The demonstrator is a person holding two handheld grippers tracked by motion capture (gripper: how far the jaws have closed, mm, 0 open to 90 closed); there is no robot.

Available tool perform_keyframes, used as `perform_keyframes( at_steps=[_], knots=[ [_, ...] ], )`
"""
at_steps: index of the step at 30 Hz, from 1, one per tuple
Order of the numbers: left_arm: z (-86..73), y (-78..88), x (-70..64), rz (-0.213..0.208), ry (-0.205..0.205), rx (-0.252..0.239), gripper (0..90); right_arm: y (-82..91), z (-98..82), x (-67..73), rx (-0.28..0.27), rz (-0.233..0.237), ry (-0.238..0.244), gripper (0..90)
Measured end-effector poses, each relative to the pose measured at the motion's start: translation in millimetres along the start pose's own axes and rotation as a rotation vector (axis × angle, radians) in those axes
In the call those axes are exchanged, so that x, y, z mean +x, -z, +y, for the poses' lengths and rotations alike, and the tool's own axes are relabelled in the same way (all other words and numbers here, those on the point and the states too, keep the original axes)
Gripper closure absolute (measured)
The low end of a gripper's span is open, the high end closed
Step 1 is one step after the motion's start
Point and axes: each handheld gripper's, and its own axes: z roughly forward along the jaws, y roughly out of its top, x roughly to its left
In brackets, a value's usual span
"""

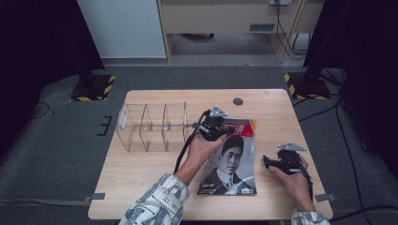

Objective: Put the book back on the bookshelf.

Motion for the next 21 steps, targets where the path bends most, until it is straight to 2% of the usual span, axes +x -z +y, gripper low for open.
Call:
perform_keyframes(
  at_steps=[5, 12, 21],
  knots=[
    [4.3, 6.5, -0.2, -0.002, 0.006, -0.014, 86.4, 0.1, -0.1, 0.8, -0.001, 0.001, -0.003, 16.0],
    [12.1, 18.7, -2.8, -0.005, -0.007, -0.047, 86.5, 0.5, -0.3, 2.4, 0.002, 0.010, 0.004, 16.0],
    [17.6, 31.6, -2.2, -0.018, 0.002, -0.081, 86.5, 0.6, -0.3, 2.7, 0.002, 0.012, 0.006, 16.0]
  ],
)
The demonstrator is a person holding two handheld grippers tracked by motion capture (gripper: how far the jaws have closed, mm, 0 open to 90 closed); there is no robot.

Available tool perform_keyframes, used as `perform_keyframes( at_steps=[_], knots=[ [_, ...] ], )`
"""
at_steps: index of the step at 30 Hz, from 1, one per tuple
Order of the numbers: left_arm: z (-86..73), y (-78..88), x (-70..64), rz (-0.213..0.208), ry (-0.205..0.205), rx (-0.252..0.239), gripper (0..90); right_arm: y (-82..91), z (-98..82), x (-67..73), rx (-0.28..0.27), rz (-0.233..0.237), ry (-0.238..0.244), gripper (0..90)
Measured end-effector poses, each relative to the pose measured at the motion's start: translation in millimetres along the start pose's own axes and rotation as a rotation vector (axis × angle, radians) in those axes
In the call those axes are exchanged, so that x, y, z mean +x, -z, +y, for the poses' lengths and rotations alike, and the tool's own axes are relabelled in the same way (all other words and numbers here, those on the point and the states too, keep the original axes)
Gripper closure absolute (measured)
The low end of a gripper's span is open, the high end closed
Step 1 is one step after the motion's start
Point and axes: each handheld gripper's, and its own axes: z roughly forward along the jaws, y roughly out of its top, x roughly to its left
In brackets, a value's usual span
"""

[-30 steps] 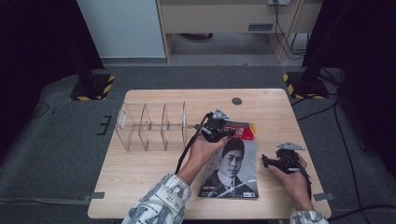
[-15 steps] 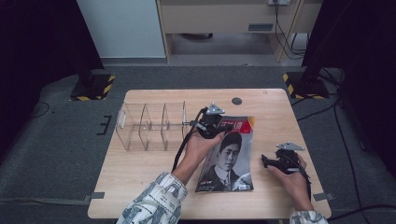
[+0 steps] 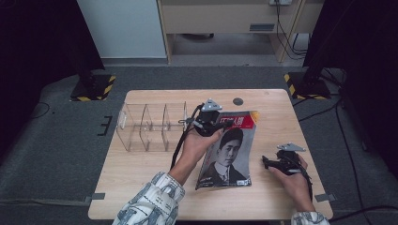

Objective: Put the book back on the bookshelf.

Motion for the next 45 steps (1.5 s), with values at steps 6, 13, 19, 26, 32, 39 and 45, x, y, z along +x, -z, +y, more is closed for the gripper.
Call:
perform_keyframes(
  at_steps=[6, 13, 19, 26, 32, 39, 45],
  knots=[
    [5.6, 9.9, -2.3, -0.003, -0.008, -0.019, 86.5, -0.2, -0.1, 0.9, -0.003, 0.001, 0.000, 16.0],
    [13.7, 19.9, -4.4, -0.006, -0.016, -0.039, 86.6, -0.1, 0.0, 1.1, -0.003, 0.003, 0.003, 16.0],
    [20.8, 29.3, -5.4, -0.004, -0.025, -0.059, 86.6, -0.1, -0.1, 1.1, -0.003, 0.006, 0.012, 16.0],
    [26.8, 41.3, -5.5, -0.001, -0.032, -0.080, 86.6, -0.1, -0.1, 1.7, -0.003, 0.010, 0.015, 15.9],
    [30.4, 51.2, -5.4, 0.002, -0.038, -0.094, 86.6, -0.1, -0.1, 1.9, -0.003, 0.010, 0.015, 15.9],
    [30.3, 57.5, -5.0, 0.002, -0.045, -0.097, 86.5, 0.0, -0.1, 2.4, -0.001, 0.015, 0.015, 15.9],
    [29.2, 66.0, -3.9, -0.009, -0.036, -0.109, 86.6, 0.1, -0.1, 2.8, 0.000, 0.017, 0.013, 15.9]
  ],
)
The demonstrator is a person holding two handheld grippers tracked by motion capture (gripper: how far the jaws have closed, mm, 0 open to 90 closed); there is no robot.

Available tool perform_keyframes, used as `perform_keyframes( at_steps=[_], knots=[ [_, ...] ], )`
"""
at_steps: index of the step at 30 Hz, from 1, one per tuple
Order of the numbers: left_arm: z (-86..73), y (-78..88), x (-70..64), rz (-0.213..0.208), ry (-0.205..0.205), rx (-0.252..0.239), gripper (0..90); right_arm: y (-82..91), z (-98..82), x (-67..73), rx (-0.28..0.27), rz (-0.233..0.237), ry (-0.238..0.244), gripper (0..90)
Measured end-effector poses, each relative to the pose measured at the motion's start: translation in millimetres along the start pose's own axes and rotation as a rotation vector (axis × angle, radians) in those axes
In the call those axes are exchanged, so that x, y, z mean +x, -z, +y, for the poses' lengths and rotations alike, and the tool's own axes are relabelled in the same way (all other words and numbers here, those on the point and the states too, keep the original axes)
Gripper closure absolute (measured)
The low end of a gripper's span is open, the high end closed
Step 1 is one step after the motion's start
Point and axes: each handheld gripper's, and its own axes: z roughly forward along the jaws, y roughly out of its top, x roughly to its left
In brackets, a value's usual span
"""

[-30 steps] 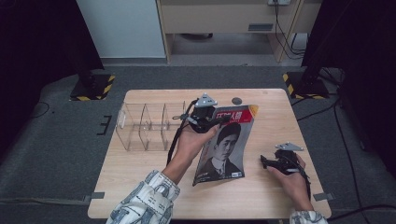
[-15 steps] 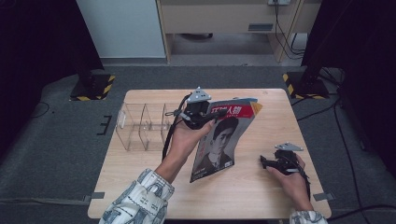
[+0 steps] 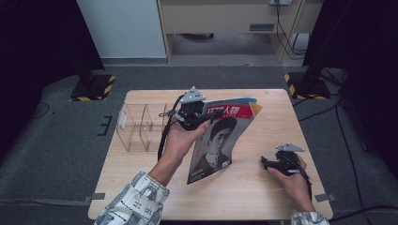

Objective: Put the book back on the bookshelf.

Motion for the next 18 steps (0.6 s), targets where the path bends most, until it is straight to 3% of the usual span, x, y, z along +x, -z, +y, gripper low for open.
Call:
perform_keyframes(
  at_steps=[18],
  knots=[
    [-15.4, 33.1, 1.8, -0.002, 0.006, -0.002, 86.6, -0.6, 0.6, 1.4, 0.001, 0.010, 0.012, 15.9]
  ],
)
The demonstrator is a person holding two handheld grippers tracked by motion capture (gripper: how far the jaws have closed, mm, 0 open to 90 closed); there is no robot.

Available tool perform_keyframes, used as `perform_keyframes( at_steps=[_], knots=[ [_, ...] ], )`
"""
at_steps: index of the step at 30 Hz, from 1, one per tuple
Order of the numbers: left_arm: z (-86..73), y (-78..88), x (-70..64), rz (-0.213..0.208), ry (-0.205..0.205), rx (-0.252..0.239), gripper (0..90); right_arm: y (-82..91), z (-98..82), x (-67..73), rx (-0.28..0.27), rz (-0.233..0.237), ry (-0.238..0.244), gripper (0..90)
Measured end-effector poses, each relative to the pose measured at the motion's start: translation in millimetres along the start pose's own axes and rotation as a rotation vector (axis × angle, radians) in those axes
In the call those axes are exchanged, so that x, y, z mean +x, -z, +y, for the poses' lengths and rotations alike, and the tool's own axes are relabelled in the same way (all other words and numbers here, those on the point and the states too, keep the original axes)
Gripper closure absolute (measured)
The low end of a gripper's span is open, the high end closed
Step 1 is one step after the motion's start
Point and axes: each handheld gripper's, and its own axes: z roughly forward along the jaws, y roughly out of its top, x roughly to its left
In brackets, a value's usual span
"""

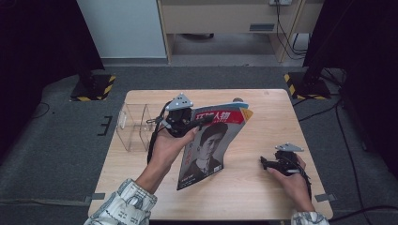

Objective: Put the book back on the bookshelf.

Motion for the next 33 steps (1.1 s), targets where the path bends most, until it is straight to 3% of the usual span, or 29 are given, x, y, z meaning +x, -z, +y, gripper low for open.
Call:
perform_keyframes(
  at_steps=[21, 33],
  knots=[
    [-13.0, 18.5, -8.9, -0.040, 0.003, -0.011, 86.5, 0.1, -0.1, 0.6, 0.000, 0.005, 0.004, 16.0],
    [-18.6, 45.3, -5.1, -0.030, 0.005, -0.028, 86.6, 0.3, -0.2, 0.6, 0.000, 0.009, 0.007, 16.0]
  ],
)
